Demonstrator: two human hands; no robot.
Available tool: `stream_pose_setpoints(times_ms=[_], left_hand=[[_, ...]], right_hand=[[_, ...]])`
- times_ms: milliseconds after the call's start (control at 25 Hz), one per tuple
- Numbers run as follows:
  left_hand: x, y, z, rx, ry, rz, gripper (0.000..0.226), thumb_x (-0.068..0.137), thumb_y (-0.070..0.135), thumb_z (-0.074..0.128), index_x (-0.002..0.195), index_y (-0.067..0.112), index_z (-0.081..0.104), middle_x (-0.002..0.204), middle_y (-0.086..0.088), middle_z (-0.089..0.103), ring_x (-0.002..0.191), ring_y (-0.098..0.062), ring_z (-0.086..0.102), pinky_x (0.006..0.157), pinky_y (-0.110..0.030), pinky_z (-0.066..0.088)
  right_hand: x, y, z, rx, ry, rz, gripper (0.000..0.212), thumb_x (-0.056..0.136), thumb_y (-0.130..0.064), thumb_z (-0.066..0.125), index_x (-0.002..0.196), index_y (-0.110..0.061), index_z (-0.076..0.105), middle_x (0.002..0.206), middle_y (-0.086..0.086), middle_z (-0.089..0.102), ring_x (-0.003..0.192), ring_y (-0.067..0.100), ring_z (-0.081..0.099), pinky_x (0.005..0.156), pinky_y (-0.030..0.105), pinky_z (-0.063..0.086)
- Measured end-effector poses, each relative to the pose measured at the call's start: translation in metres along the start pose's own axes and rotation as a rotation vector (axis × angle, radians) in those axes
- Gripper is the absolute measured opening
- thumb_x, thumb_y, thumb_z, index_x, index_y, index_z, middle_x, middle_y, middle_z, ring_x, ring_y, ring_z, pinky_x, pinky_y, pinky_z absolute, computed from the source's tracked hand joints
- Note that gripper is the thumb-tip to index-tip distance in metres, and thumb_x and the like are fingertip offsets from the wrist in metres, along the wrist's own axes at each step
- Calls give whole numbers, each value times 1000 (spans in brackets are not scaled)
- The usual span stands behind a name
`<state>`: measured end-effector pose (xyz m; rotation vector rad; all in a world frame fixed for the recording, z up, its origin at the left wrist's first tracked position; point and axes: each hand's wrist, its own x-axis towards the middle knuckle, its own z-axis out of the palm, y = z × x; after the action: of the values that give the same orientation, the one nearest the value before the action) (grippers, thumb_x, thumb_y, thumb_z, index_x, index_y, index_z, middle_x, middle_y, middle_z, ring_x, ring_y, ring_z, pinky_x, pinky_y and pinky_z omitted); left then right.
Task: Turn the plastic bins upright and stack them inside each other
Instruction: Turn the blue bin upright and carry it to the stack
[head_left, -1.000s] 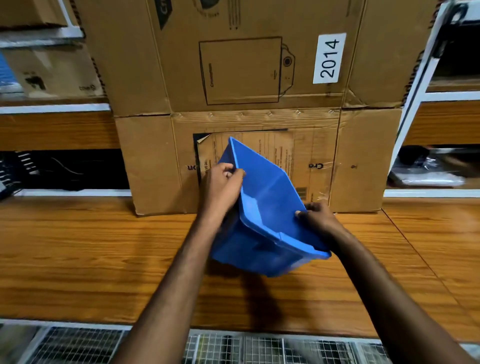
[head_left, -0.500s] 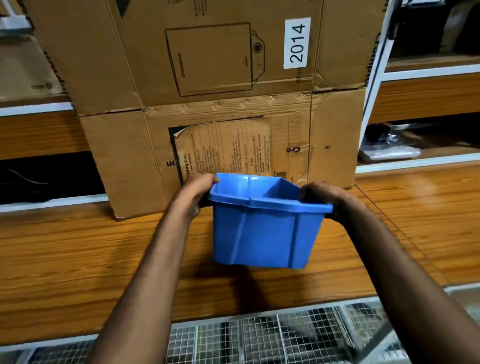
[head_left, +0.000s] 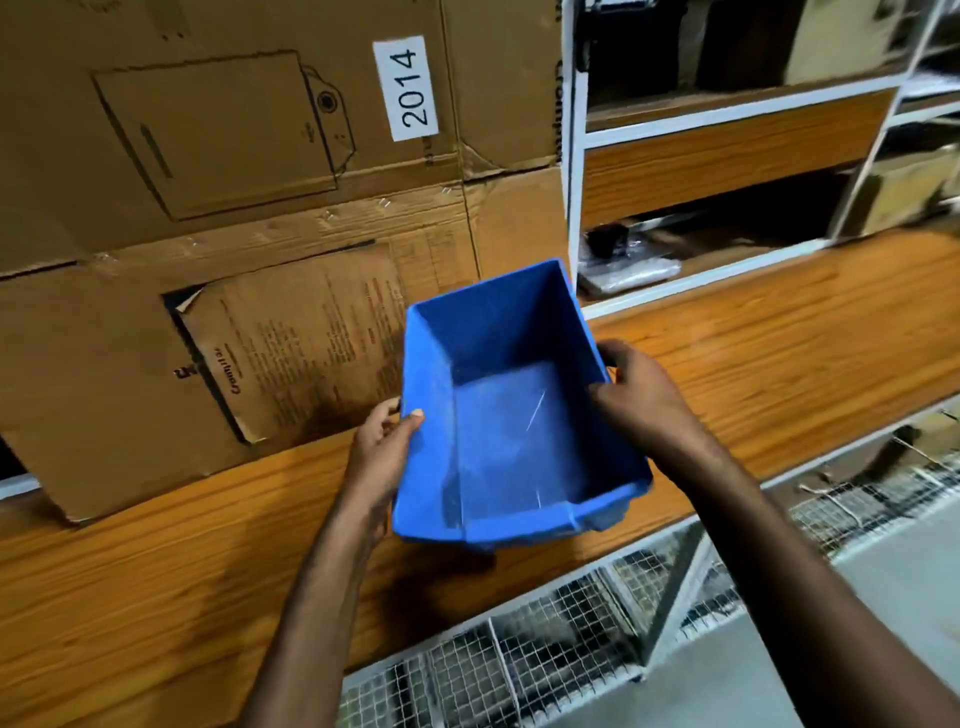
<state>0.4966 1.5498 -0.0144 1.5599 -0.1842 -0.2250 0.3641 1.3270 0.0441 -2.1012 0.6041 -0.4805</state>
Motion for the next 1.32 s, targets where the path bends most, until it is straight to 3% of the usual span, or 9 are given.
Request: stream_pose_setpoints(times_ms=[160,360,520,680,840,1000,1080,1160,1320], left_hand=[[-34,-14,90,-37,-8,145,21,100,4,55,100,24,61,85,2,70,67,-1,63,60,-15,48],[-57,-10,233,-152,-67,140,19,99,5,57,103,23,63,75,12,74,65,3,65,62,-17,51],[-72,-5,350,-207,-213,103,24,98,5,59,121,11,62,83,9,76,74,-6,69,71,-25,55],[-91,-5,451,-184,-396,117,33,98,7,59,131,11,61,99,9,77,88,-5,70,78,-23,57],[-96,-12,534,-136,-533,152,36,99,13,60,135,15,62,120,4,73,106,-8,68,88,-23,55],[-67,-24,636,-112,-683,86,45,95,23,59,137,7,61,136,-2,68,131,-19,60,111,-38,45],[-52,-19,692,-76,-726,-3,34,95,16,59,125,1,66,114,5,77,111,-7,69,101,-25,51],[-37,-11,755,-27,-824,-102,18,99,2,52,97,3,70,73,15,77,70,8,69,70,-10,53],[-16,4,870,58,-905,-265,25,95,6,59,71,9,67,53,6,66,45,-5,59,54,-23,47]], right_hand=[[-32,75,-64,81,133,-4,54,81,-15,63,133,-28,60,125,-2,71,106,26,70,95,43,56],[-48,174,-172,434,176,206,30,94,-3,69,108,-30,71,84,-17,78,77,15,69,59,24,57],[-48,234,-256,347,278,234,30,97,-18,69,123,-29,62,109,2,72,92,21,72,76,44,62],[-33,279,-341,77,426,239,37,96,-50,62,127,-40,47,121,-5,73,106,25,71,89,50,57],[-24,325,-398,94,656,293,23,99,-36,63,118,-41,52,99,-6,75,90,26,72,80,49,58],[-2,373,-456,293,744,397,34,92,-8,66,115,-34,63,88,7,76,73,23,73,70,43,60],[13,393,-489,363,703,451,46,84,9,59,110,-28,69,75,0,75,60,12,67,58,27,54],[33,409,-529,466,691,542,39,76,11,58,101,-15,73,66,-3,71,55,12,64,52,22,48],[65,446,-603,628,702,698,58,46,-15,62,99,10,62,87,21,61,77,34,55,60,36,39]])
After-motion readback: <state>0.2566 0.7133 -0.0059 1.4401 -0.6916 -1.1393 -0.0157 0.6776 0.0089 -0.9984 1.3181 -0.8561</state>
